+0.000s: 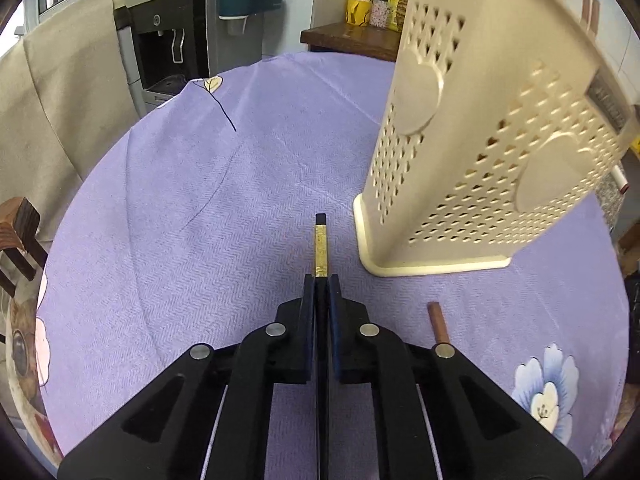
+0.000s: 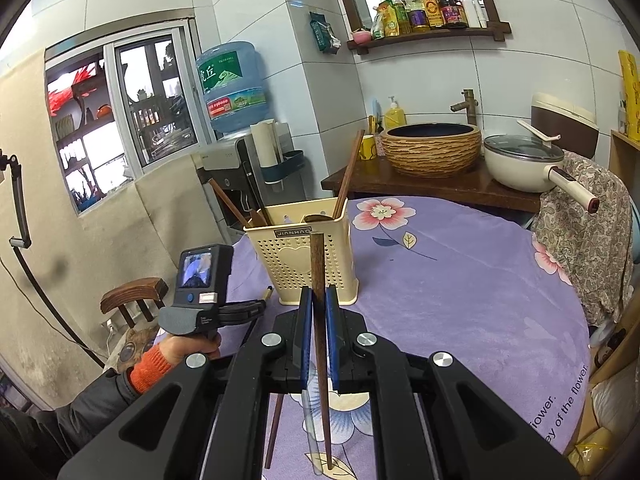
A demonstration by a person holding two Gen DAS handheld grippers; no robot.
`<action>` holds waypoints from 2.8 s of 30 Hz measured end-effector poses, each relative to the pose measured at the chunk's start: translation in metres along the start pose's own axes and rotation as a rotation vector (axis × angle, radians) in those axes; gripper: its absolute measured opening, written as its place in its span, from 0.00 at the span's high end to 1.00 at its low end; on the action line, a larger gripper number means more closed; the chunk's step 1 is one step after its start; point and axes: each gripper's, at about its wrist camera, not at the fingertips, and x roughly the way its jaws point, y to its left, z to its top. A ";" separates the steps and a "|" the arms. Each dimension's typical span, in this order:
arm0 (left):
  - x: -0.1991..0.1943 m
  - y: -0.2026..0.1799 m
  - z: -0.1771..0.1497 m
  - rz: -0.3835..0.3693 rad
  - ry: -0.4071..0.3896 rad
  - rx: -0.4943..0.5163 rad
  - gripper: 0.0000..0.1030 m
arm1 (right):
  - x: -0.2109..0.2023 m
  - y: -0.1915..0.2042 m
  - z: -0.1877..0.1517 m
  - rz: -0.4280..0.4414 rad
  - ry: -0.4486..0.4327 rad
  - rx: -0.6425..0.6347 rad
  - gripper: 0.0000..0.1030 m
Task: Organize utensils
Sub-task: 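Lift both held chopsticks and carry them over the beige holder, then lower both chopsticks into the beige holder, then open both tools and withdraw them from the holder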
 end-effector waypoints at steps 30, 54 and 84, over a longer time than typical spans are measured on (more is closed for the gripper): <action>-0.222 0.008 -0.032 -0.322 -0.308 0.081 0.93 | -0.013 0.028 0.011 0.018 -0.030 -0.065 0.93; -0.298 -0.040 0.143 -0.256 -0.506 0.069 0.93 | 0.016 0.063 0.192 -0.051 -0.300 -0.113 0.93; -0.148 -0.037 0.089 -0.171 -0.296 0.044 0.90 | 0.129 0.018 0.104 -0.122 -0.093 -0.057 0.67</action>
